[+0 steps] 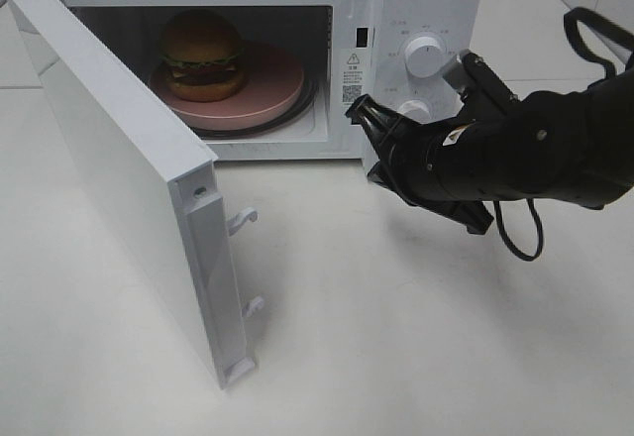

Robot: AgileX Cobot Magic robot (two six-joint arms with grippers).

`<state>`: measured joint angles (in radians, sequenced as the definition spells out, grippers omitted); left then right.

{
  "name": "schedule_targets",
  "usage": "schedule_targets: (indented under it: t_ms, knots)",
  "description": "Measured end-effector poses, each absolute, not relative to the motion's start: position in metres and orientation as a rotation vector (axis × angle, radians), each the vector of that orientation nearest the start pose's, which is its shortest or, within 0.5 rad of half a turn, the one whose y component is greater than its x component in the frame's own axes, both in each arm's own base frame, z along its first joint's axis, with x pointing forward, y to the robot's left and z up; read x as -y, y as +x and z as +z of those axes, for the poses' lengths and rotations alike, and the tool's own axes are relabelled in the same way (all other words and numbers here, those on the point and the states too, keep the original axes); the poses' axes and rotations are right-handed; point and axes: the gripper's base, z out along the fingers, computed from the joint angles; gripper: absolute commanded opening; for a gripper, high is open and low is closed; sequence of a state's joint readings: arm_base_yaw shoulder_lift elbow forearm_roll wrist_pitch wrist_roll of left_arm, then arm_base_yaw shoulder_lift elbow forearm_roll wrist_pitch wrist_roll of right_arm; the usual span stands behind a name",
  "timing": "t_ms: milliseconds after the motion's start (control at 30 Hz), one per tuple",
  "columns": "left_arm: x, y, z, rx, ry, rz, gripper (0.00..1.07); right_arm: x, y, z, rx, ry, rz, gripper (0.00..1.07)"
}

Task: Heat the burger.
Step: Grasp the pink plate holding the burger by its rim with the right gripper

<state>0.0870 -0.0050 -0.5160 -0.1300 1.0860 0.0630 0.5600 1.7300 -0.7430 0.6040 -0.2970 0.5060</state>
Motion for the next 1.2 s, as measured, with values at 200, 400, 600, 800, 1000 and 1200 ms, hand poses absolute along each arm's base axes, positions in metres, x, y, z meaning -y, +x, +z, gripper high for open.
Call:
schedule_targets:
  t_ms: [200,400,600,800,1000,1200]
  knots:
    - [0.011,-0.008,0.28,-2.042,-0.015,-0.062,0.98,-0.156,0.274,0.168,-2.399,0.412,0.631,0.0]
    - [0.011,-0.008,0.28,-2.042,-0.015,-0.062,0.98,-0.159,0.268,0.179,-2.568,0.09,0.533,0.0]
    - [0.011,-0.008,0.28,-2.042,-0.015,-0.062,0.98,-0.163,0.264,0.187,-2.678,-0.286,0.444,0.01]
    - [0.011,-0.008,0.28,-2.042,-0.015,-0.062,0.98,-0.164,0.256,0.191,-2.736,-0.655,0.389,0.01]
    - [0.011,-0.008,0.28,-2.042,-0.015,-0.062,0.98,-0.164,0.248,0.2,-2.717,-1.115,0.368,0.01]
    - [0.011,-0.008,0.28,-2.042,-0.015,-0.062,0.98,-0.163,0.245,0.209,-2.651,-1.364,0.352,0.02]
